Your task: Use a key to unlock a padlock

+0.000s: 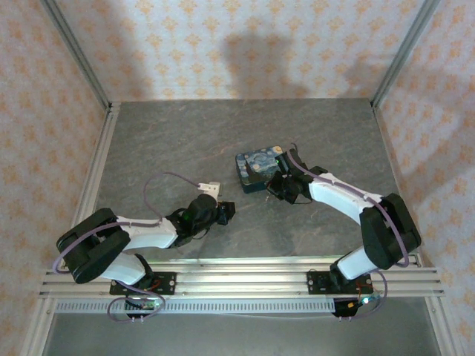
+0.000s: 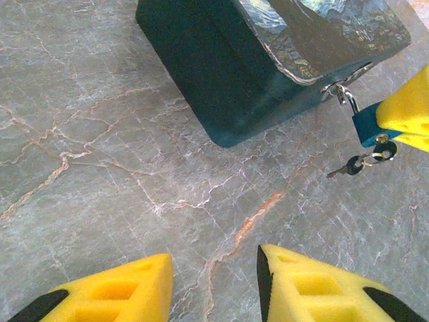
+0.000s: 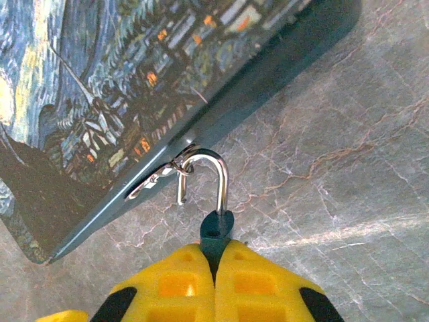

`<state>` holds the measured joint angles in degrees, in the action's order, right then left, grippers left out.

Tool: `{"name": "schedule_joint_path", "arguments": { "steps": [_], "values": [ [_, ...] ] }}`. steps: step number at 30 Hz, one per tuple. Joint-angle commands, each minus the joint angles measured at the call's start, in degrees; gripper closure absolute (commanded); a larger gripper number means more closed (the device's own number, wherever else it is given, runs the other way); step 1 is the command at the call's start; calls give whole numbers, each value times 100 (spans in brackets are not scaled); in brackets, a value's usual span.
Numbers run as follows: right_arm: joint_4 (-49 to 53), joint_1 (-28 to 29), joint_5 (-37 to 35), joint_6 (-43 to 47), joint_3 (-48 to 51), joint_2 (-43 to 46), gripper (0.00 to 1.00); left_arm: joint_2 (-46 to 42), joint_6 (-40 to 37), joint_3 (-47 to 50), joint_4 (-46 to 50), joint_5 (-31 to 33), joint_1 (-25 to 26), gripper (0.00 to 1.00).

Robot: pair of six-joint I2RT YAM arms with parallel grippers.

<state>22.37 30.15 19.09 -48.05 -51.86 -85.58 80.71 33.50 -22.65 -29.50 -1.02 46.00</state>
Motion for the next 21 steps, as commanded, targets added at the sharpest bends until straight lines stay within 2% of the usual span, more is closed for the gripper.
{"name": "schedule_joint_path", "arguments": {
  "steps": [1, 14, 21],
  "values": [
    [-340, -36, -231, -233, -6, 145, 100, -167, -65, -99, 179, 18, -47, 62],
    [-1728, -14, -292, -1118, 886, 462, 100, -282, -96, -87, 375, -14, -48, 62],
    [-2419, 335, -453, -1738, 1371, 481, 100, -362, -95, -68, 482, 23, -47, 62]
  ]
}}
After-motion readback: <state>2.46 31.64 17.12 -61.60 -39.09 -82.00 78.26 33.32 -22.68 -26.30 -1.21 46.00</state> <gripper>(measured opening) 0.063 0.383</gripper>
